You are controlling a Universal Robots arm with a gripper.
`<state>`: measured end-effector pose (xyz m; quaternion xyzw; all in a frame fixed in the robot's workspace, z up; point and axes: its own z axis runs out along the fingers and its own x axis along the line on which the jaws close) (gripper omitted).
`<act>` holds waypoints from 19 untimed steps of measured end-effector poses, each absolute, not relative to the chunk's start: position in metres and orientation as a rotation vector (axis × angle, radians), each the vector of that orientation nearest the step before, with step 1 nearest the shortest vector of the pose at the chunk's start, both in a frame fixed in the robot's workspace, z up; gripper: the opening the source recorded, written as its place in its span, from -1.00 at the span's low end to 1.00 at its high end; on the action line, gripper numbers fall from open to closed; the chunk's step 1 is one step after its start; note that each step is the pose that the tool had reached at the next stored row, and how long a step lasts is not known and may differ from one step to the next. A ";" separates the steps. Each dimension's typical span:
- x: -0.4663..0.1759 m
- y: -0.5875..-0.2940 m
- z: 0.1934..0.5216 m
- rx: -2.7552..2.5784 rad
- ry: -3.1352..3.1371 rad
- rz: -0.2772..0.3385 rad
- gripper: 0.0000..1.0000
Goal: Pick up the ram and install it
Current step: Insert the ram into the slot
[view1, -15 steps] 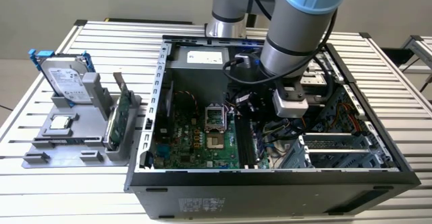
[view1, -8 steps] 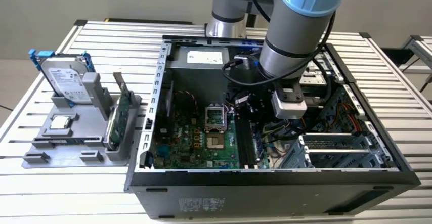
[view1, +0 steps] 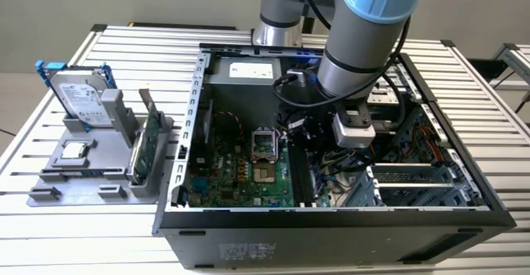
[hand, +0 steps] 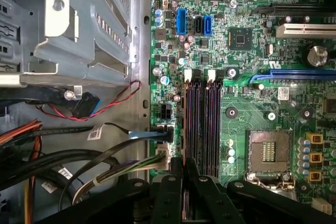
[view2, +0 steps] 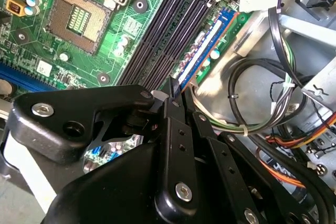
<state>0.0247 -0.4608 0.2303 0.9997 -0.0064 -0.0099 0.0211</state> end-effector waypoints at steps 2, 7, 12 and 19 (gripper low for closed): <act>0.024 -0.461 0.229 3.099 -0.020 -0.031 -1.00; 0.023 -0.461 0.227 3.099 -0.020 -0.031 -1.00; 0.023 -0.461 0.226 3.099 -0.020 -0.031 -1.00; 0.021 -0.461 0.224 3.099 -0.020 -0.031 -1.00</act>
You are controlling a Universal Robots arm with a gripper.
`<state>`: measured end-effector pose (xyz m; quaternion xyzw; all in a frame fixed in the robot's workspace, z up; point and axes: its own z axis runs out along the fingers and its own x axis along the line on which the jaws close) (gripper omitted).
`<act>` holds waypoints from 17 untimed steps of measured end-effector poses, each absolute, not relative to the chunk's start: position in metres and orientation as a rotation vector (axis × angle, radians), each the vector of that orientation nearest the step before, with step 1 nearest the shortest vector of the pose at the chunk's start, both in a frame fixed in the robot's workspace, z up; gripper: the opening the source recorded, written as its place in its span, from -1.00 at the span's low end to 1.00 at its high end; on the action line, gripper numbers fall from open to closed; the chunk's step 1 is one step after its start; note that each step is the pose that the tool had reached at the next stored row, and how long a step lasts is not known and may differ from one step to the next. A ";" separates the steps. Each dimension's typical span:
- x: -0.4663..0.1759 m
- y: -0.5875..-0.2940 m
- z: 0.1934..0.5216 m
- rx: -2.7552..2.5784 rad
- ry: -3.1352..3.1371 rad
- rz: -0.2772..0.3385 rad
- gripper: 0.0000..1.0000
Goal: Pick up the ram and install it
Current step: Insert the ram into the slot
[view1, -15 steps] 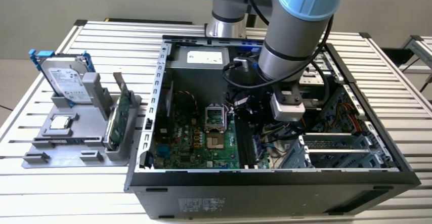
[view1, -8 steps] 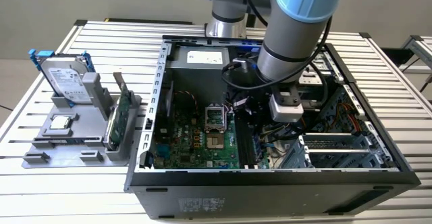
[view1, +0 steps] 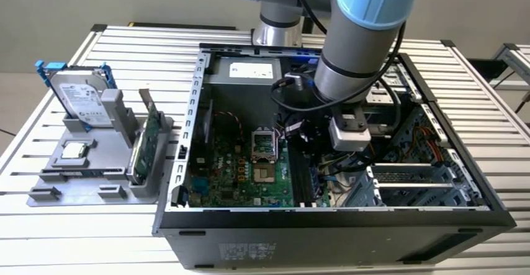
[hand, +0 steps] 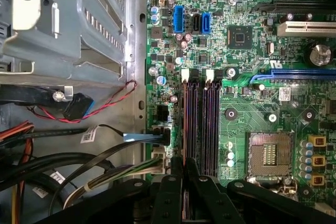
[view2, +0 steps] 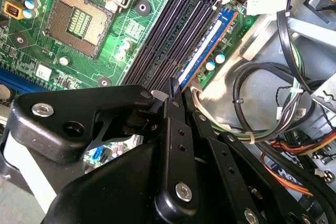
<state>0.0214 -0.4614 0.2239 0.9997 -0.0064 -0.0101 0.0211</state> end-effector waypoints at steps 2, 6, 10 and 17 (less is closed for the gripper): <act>0.021 -0.461 0.223 3.099 -0.020 -0.031 -1.00; 0.020 -0.461 0.220 3.099 -0.020 -0.031 -1.00; 0.020 -0.462 0.218 3.099 -0.020 -0.031 -1.00; 0.019 -0.461 0.216 3.099 -0.020 -0.031 -1.00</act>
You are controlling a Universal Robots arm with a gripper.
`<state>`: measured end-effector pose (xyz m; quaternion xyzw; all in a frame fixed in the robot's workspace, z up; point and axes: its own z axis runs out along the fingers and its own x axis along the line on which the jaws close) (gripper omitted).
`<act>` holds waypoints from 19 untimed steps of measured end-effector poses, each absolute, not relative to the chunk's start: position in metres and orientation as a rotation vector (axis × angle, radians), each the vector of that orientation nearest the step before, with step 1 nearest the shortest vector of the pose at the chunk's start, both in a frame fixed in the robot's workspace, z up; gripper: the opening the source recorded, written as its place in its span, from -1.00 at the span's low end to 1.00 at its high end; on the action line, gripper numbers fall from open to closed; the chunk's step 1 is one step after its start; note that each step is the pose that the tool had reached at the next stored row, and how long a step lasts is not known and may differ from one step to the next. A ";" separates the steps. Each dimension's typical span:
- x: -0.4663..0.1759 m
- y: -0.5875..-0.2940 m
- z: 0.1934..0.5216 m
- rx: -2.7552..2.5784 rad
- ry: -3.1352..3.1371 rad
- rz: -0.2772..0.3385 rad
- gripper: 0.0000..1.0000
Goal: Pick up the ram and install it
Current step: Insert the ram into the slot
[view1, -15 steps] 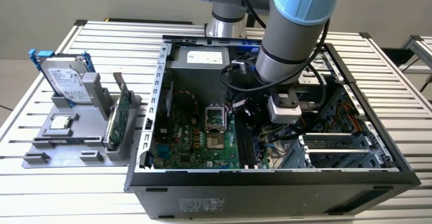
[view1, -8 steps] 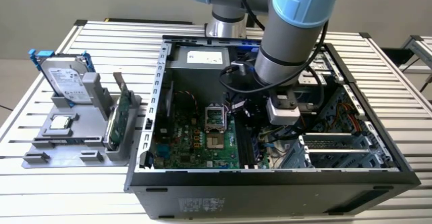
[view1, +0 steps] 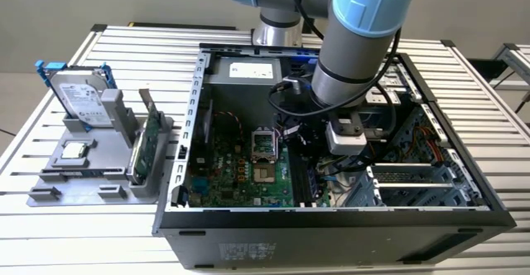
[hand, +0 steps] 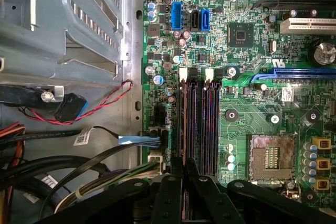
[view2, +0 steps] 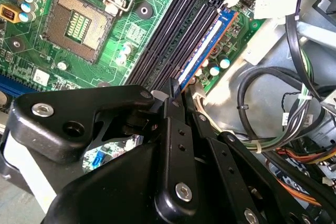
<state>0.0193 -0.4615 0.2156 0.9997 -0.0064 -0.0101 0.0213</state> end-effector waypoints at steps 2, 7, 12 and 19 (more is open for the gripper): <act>0.019 -0.461 0.216 3.099 -0.020 -0.032 -1.00; 0.019 -0.461 0.216 3.099 -0.020 -0.032 -1.00; 0.019 -0.461 0.214 3.099 -0.020 -0.032 -1.00; 0.019 -0.461 0.212 3.099 -0.020 -0.032 -1.00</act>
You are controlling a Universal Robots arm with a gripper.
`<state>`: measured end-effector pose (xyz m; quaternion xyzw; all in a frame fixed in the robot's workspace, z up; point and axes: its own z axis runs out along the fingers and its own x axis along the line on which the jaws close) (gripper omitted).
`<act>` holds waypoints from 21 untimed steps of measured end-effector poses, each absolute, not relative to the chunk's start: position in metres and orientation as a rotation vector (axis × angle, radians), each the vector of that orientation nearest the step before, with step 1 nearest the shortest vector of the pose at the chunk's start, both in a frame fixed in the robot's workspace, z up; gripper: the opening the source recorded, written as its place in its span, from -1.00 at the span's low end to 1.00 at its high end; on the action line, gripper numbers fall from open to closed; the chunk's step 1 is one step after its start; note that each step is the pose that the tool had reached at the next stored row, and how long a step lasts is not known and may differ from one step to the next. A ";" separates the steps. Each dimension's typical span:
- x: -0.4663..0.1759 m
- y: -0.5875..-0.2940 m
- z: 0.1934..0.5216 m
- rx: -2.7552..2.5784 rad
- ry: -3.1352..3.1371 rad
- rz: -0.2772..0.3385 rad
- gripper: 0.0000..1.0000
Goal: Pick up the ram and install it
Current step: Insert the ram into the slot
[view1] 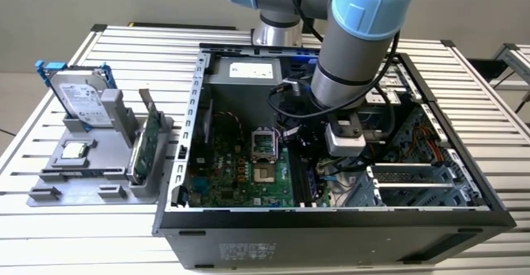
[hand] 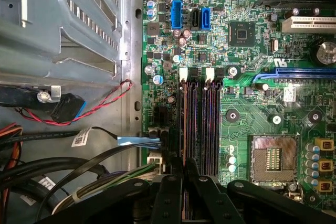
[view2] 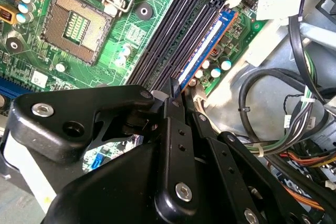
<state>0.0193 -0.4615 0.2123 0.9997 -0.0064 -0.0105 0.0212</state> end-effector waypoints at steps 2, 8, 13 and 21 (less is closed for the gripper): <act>0.019 -0.461 0.212 3.099 -0.020 -0.032 -1.00; 0.019 -0.461 0.212 3.099 -0.020 -0.032 1.00; 0.019 -0.461 0.212 3.099 -0.020 -0.032 1.00; 0.019 -0.462 0.214 3.099 -0.020 -0.032 1.00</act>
